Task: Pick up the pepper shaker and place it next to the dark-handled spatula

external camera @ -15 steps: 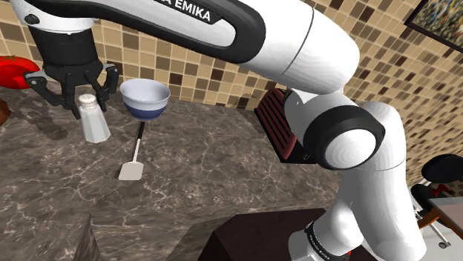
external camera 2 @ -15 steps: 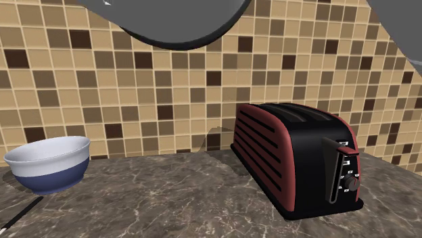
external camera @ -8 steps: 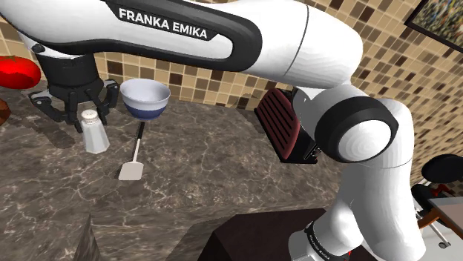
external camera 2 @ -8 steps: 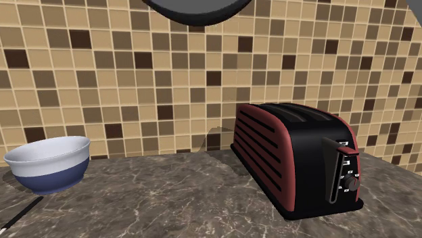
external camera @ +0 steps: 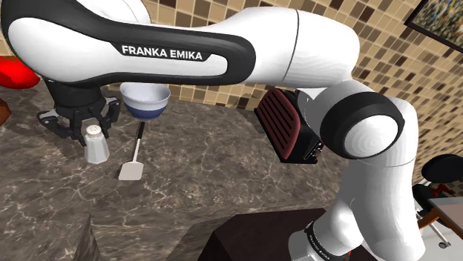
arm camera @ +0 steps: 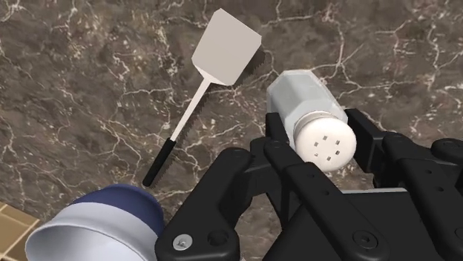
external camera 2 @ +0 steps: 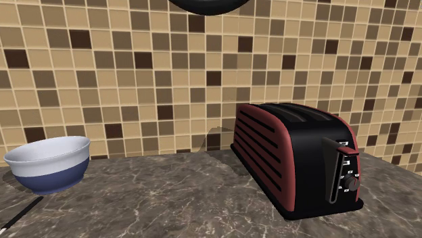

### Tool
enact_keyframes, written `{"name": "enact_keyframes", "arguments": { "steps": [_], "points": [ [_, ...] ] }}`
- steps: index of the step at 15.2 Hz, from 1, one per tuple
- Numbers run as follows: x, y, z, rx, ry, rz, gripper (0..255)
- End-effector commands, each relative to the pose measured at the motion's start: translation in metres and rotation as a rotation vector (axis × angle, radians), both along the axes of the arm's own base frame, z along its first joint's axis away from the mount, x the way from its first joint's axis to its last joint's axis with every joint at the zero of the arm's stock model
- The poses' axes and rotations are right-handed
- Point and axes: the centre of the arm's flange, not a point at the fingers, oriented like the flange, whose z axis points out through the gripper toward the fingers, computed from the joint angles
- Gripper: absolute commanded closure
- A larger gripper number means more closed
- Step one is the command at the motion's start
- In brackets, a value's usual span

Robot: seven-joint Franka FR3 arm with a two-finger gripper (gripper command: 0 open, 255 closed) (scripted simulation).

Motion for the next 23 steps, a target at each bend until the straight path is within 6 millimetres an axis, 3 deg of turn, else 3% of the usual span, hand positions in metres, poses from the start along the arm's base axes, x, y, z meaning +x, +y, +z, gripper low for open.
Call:
{"name": "enact_keyframes", "arguments": {
  "steps": [1,15,23],
  "points": [
    [0.001,0.0,-0.011,0.0,0.0,0.0,255],
    [0.001,0.0,-0.086,0.0,0.0,0.0,255],
    [0.001,0.0,-0.086,0.0,0.0,0.0,255]
  ]
}}
